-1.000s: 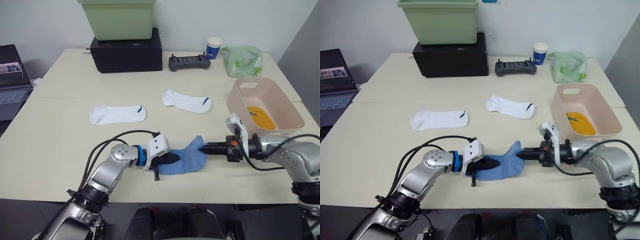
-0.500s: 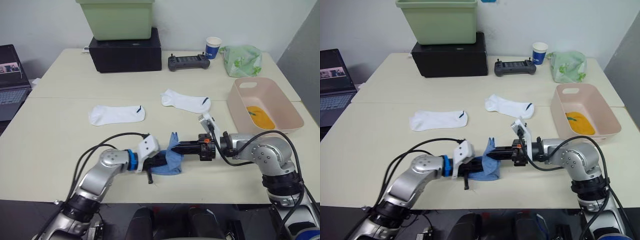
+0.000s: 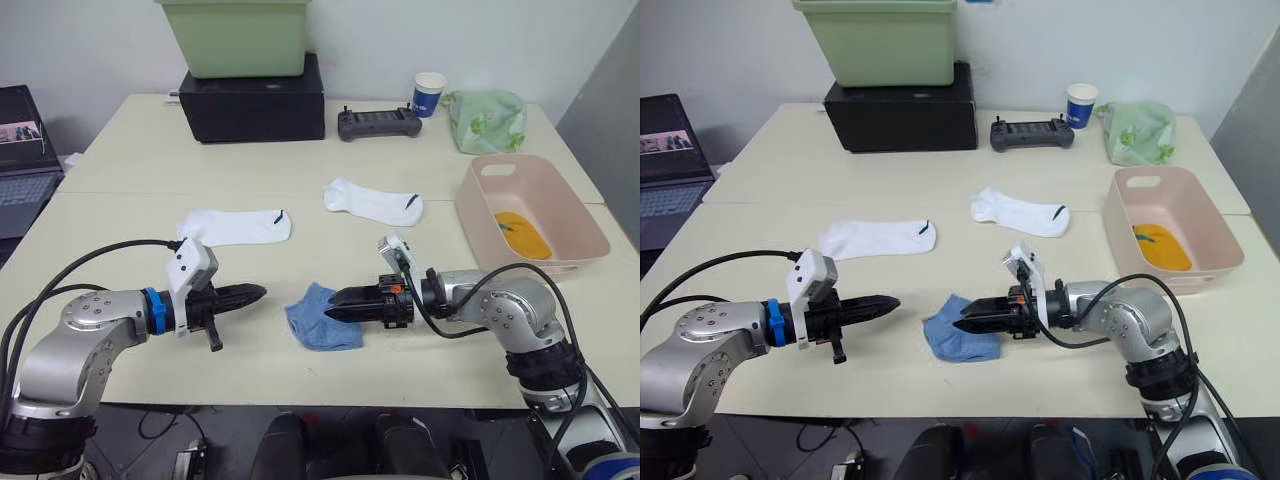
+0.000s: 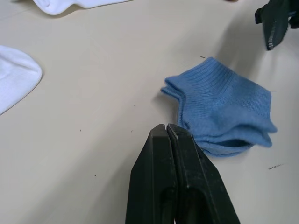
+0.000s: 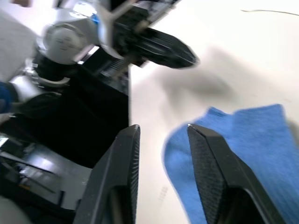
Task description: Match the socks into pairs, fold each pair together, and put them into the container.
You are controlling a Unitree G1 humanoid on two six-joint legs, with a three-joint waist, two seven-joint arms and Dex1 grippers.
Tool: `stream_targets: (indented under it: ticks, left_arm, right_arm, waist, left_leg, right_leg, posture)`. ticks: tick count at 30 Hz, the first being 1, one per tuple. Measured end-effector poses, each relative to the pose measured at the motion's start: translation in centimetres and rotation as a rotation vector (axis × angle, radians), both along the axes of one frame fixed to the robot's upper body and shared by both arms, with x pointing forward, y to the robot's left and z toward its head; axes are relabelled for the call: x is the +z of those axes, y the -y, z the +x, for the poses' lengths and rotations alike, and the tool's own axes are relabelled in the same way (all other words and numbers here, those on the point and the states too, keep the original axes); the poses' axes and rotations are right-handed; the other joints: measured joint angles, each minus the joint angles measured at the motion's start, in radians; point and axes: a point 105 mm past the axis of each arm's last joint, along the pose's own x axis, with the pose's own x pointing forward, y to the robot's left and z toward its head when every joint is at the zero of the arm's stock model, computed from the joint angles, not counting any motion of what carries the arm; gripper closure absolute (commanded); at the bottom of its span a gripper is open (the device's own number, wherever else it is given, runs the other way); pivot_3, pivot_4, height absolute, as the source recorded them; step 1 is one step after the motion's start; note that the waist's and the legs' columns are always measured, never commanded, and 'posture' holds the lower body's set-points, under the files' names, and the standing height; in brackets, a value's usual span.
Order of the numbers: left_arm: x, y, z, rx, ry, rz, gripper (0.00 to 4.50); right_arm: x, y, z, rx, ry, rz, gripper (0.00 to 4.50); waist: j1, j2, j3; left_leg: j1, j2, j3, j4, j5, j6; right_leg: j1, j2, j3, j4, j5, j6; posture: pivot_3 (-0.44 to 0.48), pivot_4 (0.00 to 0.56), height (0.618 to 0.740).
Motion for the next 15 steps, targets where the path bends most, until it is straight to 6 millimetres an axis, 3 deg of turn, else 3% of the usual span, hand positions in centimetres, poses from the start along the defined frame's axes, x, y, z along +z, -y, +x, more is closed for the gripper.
stream_targets:
  ticks: [5, 8, 11, 15]
  left_arm:
    - [1.6, 1.3, 0.8, -0.046, 0.085, -0.026, 4.50]
    - [1.5, 2.4, 0.8, -0.085, 0.082, -0.046, 4.50]
    - [0.2, 4.9, 0.3, -0.178, 0.068, -0.042, 4.50]
    - [-2.4, 6.5, -0.7, -0.262, 0.048, 0.016, 4.50]
  right_arm:
    - [0.0, 0.9, 0.7, -0.045, 0.096, -0.036, 2.76]
    - [-0.8, 1.5, 1.5, -0.092, 0.199, -0.089, 3.34]
    - [-2.1, 1.5, 1.9, -0.098, 0.325, -0.156, 4.41]
    - [-4.8, 1.2, 1.5, -0.066, 0.401, -0.235, 4.47]
  waist:
    - [0.002, 0.000, 0.000]
    - [0.002, 0.000, 0.000]
    - [0.002, 0.000, 0.000]
    - [0.000, 0.000, 0.000]
  left_leg:
    - [0.000, 0.000, 0.001, 0.000, 0.000, 0.000]
    - [-0.001, 0.000, 0.001, 0.000, 0.000, 0.000]
    - [-0.001, 0.000, 0.001, 0.000, 0.000, 0.000]
    - [-0.001, 0.001, 0.001, 0.000, 0.000, 0.000]
  right_leg:
    - [-0.001, 0.000, 0.000, 0.000, 0.000, 0.000]
    - [-0.002, 0.000, 0.000, 0.000, 0.000, 0.000]
    - [-0.002, 0.001, 0.001, 0.000, 0.000, 0.000]
    - [-0.002, 0.001, 0.002, 0.000, 0.000, 0.000]
  posture:
    - [0.000, 0.150, 0.740]
    - [0.000, 0.150, 0.740]
    - [0.000, 0.150, 0.740]
    - [0.000, 0.150, 0.740]
